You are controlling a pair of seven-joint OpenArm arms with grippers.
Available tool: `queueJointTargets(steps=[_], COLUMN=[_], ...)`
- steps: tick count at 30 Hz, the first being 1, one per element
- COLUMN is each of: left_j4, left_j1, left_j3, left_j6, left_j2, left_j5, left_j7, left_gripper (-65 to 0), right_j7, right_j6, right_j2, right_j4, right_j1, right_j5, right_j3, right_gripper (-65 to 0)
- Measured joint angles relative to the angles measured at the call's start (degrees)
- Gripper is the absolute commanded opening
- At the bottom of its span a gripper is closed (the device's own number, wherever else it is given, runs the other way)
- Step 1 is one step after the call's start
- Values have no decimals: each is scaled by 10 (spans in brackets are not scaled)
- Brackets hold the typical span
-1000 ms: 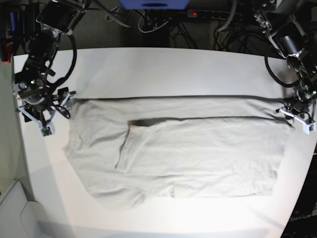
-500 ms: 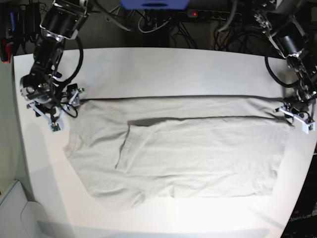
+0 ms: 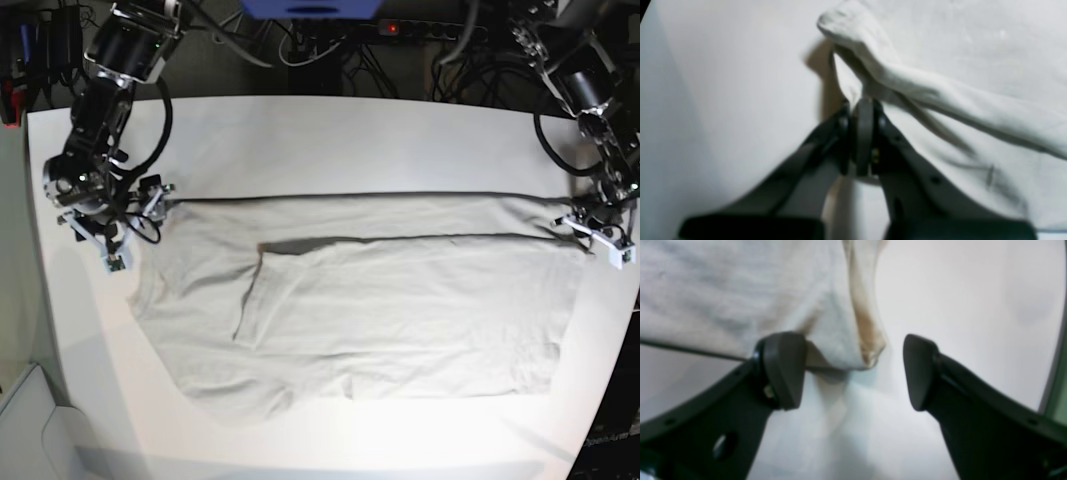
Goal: Layout the t-shirt on the table in an organized manner, then fold the t-shirt properly
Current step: 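Lift the grasped edge and pull it away from the hem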
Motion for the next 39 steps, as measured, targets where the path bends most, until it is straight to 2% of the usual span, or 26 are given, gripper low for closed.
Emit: queueJointTargets(steps=[3, 5, 12, 17, 21, 29, 39], left_j4=[0, 0, 0, 0, 29, 193, 293], left_j1=[5, 6, 6, 7, 8, 30, 30], left_j3=[0, 0, 0, 0, 0, 0, 1], left_j6=[0, 0, 0, 0, 0, 0, -2], left_j2=[3, 3, 1, 0, 0, 1, 0], left_j5=[-2, -2, -2, -2, -3, -6, -13], left_j7=[-1, 0, 0, 0, 61, 153, 236], left_gripper=[-650, -650, -650, -650, -650, -650, -650], right_j7=[3, 6, 5, 4, -6, -5, -2], right_j6=[0, 0, 0, 0, 0, 0, 0], right_j2=[-1, -2, -17, -19, -7, 22, 39], right_j4=[0, 0, -1, 0, 17, 85, 142], right_j1=[12, 14, 10, -3, -11, -13, -9], right_j5=[1, 1, 1, 0, 0, 6, 12], right_j3=[-2, -2, -2, -2, -3, -4, -6], right_gripper=[-194, -236, -540, -642, -650, -650, -650])
